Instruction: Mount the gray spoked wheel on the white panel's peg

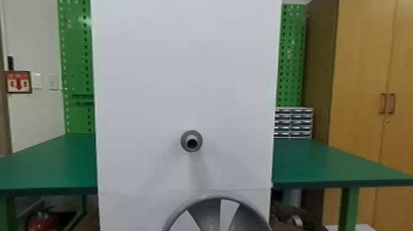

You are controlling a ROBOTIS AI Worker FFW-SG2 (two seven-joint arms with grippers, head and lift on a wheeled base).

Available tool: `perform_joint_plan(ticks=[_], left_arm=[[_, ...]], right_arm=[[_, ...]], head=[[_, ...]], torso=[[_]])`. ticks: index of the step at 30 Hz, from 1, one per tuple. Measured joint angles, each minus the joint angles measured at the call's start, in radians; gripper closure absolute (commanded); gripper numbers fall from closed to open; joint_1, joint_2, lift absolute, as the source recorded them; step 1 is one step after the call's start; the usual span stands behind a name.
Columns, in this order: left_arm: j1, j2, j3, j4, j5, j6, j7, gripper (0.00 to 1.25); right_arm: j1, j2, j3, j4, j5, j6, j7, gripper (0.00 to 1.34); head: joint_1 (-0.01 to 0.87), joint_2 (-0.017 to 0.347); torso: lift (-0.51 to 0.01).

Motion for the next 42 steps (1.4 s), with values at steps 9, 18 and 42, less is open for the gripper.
perform_joint_plan(ticks=[9,18,42], left_arm=[[0.003,0.0,0.004,0.0,0.002,0.0,0.0,0.48],[0.006,0.001,0.007,0.0,0.006,0.0,0.0,0.48],[0.008,0.008,0.004,0.001,0.012,0.0,0.006,0.48]], right_arm=[[-0.07,-0.009,0.046,-0.059,0.002,0.134,0.0,1.17],[-0.129,-0.012,0.079,-0.103,0.014,0.226,0.0,1.17],[-0.291,-0.039,0.107,-0.181,0.082,0.313,0.07,1.17]], head=[[0.123,-0.008],[0.123,-0.008],[0.123,-0.008]], torso=[[-0.4],[-0.4],[-0.4]])
